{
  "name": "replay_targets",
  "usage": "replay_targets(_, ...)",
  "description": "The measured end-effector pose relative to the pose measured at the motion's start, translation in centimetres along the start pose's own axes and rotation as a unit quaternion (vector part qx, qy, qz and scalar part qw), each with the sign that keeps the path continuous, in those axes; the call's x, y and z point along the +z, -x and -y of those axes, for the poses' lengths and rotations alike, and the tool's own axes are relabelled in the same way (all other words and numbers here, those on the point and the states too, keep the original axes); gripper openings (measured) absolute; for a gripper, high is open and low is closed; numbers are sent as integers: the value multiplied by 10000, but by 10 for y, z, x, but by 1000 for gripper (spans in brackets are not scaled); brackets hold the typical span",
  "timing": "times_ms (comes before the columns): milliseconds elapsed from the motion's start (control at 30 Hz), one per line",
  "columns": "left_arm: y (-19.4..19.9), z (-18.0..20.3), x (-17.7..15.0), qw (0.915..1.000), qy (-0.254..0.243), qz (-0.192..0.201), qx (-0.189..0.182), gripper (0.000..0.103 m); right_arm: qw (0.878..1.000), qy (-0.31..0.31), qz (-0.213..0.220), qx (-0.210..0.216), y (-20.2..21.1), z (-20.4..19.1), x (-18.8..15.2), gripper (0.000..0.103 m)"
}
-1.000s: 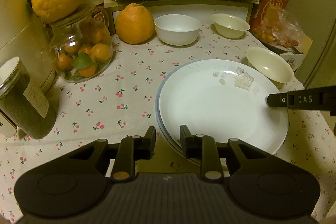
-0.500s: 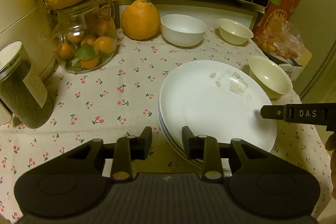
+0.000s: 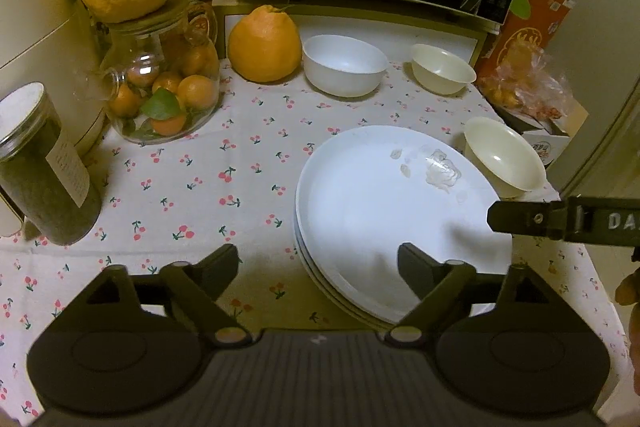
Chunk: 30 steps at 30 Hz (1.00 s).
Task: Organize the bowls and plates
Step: 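Open both grippers to release the white plate on the stack, then move both grippers to the white bowl beside the large orange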
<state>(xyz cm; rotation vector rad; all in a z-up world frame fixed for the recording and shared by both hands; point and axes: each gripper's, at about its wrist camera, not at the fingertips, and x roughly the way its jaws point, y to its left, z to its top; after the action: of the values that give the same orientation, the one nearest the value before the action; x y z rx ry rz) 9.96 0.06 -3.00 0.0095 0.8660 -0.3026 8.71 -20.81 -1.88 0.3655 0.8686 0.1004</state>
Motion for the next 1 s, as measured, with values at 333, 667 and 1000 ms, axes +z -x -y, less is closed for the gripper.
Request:
replay_targets(333,-5,-11,22,9991,389,-23,142,99,9984,-503,44,237,-1,6,22,89)
replay_targets(667,-25,-14,66,9979,522,214,322,102,9968,-689,263,304,-29,2,81,92)
replay_targets(1000,-69,0,101,9977,382,420,357,102,9960,-824,280,200,-70,17,130,92)
